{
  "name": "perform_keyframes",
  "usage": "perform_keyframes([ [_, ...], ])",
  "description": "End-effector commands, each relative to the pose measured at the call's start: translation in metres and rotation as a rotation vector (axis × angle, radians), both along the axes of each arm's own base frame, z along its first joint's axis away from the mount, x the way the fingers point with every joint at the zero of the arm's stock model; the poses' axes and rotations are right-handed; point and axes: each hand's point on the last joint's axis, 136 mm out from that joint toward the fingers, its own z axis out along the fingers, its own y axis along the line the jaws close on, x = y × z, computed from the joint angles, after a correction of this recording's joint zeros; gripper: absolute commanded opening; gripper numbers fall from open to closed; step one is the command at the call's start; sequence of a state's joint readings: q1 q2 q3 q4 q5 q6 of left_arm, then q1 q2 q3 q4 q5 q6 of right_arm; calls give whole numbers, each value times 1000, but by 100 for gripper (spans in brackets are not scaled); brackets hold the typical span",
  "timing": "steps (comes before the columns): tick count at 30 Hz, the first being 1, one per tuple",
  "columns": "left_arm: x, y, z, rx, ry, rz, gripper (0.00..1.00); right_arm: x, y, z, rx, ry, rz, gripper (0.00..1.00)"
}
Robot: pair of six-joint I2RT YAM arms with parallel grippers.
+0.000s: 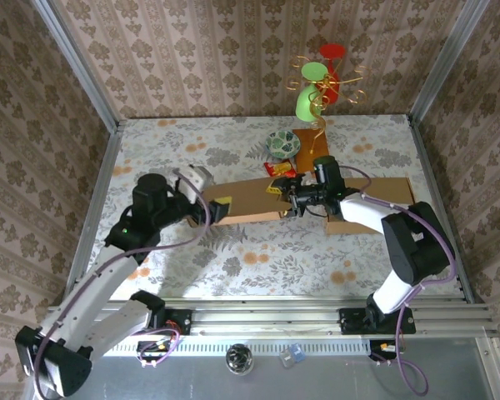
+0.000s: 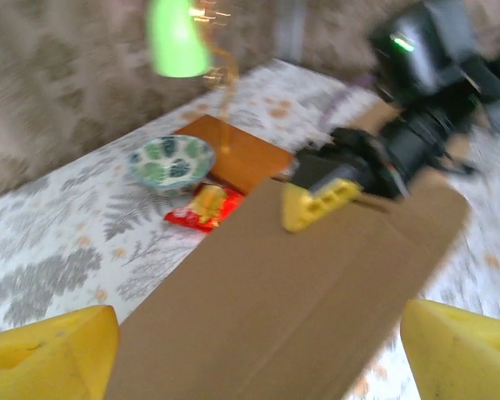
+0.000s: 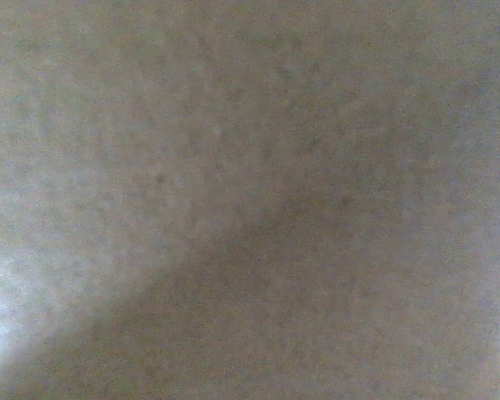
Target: Fold the paper box
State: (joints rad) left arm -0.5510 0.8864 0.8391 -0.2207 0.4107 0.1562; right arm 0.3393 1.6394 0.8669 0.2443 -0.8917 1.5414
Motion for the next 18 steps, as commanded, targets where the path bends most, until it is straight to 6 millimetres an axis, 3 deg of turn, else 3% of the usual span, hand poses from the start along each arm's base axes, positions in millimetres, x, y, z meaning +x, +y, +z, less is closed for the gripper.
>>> perform_keyframes([
  [1, -43, -9, -13, 260, -118, -252, 90, -30, -9, -3, 7, 199, 26, 48],
  [5, -69, -10, -38, 479, -118, -407, 93, -44, -19, -5, -3, 307, 28, 49],
  [8, -70, -6, -56, 591, -103, -441, 94, -49, -19, -4, 17, 377, 40, 49],
  [18, -61, -6, -93, 702, -60, -463, 97, -57, -23, -17, 23, 553, 19, 48],
])
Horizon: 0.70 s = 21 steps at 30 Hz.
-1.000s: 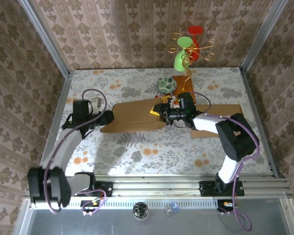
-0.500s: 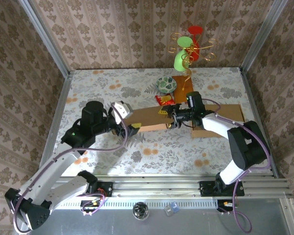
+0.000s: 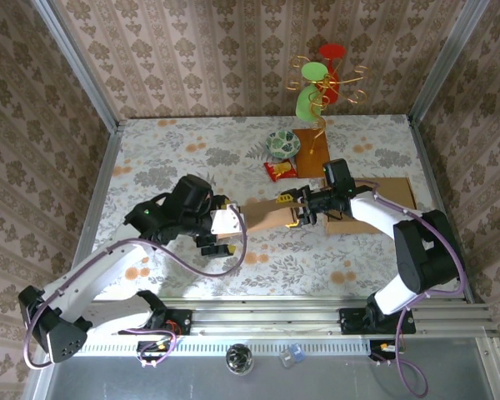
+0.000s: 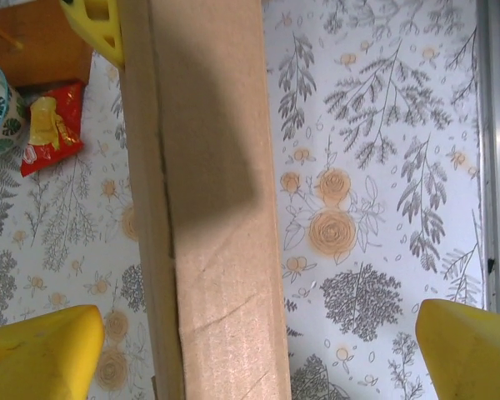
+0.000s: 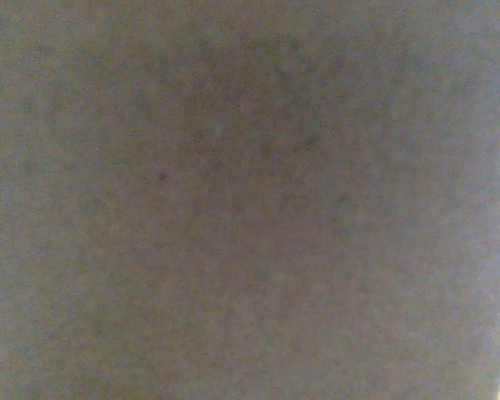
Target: Fold the paper box
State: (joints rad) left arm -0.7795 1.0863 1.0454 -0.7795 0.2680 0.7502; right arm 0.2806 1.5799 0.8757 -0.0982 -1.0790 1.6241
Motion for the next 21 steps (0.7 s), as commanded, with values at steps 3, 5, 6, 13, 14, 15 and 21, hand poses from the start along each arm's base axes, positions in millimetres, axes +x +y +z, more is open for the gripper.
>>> perform_keyframes([
  [3, 5, 8, -23, 89, -2, 9, 97, -13, -5, -26, -46, 228, -35, 48],
  [5, 9, 8, -29, 101, 2, 25, 97, -11, -5, -32, -42, 252, -49, 48],
  [6, 12, 8, -32, 110, -5, 34, 97, -11, -5, -34, -42, 265, -52, 49],
  [13, 41, 13, -44, 129, -22, 136, 91, -2, -4, -46, -56, 312, -71, 51],
  [14, 45, 13, -44, 115, -20, 141, 89, -1, -3, -48, -60, 319, -72, 52],
  [15, 46, 12, -44, 106, -13, 139, 87, 1, -3, -49, -63, 319, -75, 52],
  [21, 52, 10, -50, 97, 50, 131, 71, 12, -3, -55, -72, 323, -86, 57],
])
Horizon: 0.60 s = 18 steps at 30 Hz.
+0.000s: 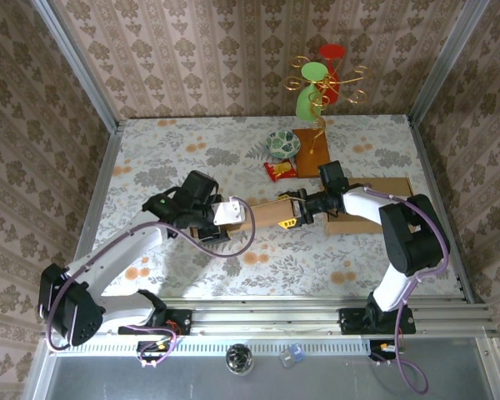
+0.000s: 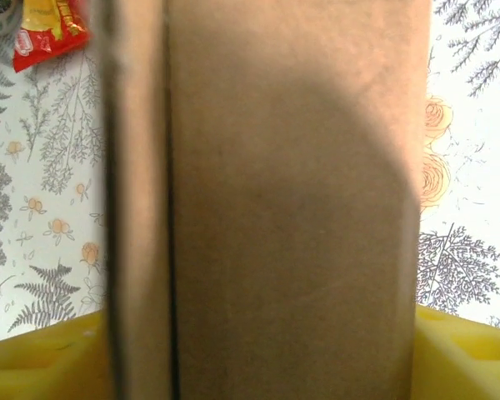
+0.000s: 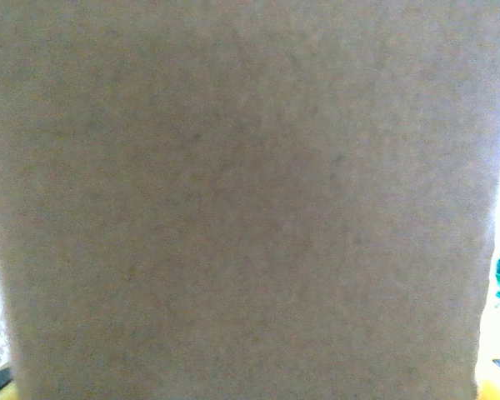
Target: Fold the paper box
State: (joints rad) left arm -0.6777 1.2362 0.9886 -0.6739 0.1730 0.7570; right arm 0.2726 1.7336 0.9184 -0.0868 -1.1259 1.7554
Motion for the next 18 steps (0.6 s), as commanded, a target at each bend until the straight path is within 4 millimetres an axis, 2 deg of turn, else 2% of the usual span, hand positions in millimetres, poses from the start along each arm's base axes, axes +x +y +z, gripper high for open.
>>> perform_keyframes([
  [1, 2, -7, 3, -36, 37, -15, 68, 3, -8, -25, -91, 101, -53, 59],
  [9, 7, -6, -2, -51, 98, 1, 60, 17, -14, -20, -120, 64, -75, 66],
  [14, 12, -4, -3, -65, 128, 38, 60, 31, -28, 0, -172, -9, -114, 69],
  [18, 14, -4, -6, -66, 153, 64, 60, 45, -55, 23, -250, -95, -195, 71],
])
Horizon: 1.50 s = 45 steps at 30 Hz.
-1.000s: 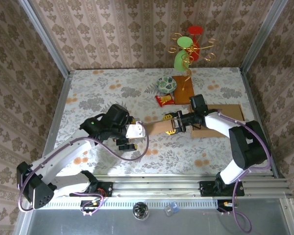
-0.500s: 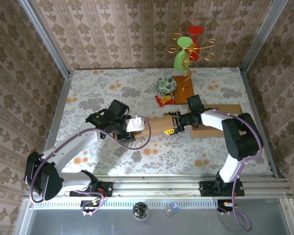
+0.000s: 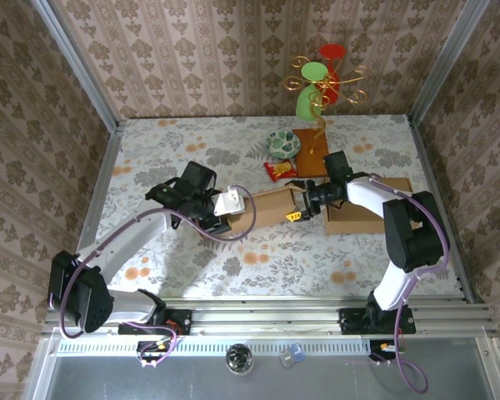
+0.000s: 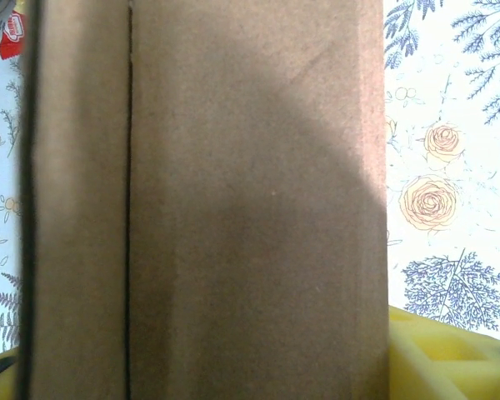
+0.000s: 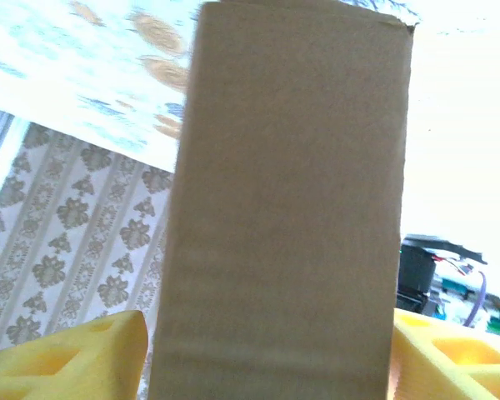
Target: Fold the paper box
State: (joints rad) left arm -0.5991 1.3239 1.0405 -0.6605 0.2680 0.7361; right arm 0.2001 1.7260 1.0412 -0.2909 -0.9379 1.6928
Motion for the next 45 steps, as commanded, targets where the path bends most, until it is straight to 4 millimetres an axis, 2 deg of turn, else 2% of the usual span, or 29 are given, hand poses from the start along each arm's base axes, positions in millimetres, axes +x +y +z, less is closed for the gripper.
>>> perform_keyframes([
  [1, -5, -1, -4, -13, 81, 24, 60, 9, -28, 30, -106, -101, -75, 71],
  [5, 0, -1, -4, -18, 95, 68, 60, 15, -65, 58, -252, -258, -159, 72],
  [11, 1, -2, -3, -38, 130, 112, 60, 4, -95, 99, -448, -547, -195, 70],
  [14, 0, -3, -3, -46, 149, 122, 59, -9, -83, 117, -548, -728, -143, 67],
  [17, -2, -4, -3, -45, 169, 119, 59, -23, -48, 126, -583, -876, -92, 65],
  [20, -3, -6, -1, -35, 197, 114, 59, -31, -12, 122, -567, -955, -74, 65],
  [23, -1, -7, 0, -23, 219, 113, 59, -34, 13, 108, -571, -962, -35, 66],
  [25, 0, -9, 1, -16, 235, 114, 58, -33, 22, 103, -567, -969, -26, 67],
  [45, 8, -20, 3, -11, 287, 100, 58, -10, 36, 51, -608, -804, -83, 67],
])
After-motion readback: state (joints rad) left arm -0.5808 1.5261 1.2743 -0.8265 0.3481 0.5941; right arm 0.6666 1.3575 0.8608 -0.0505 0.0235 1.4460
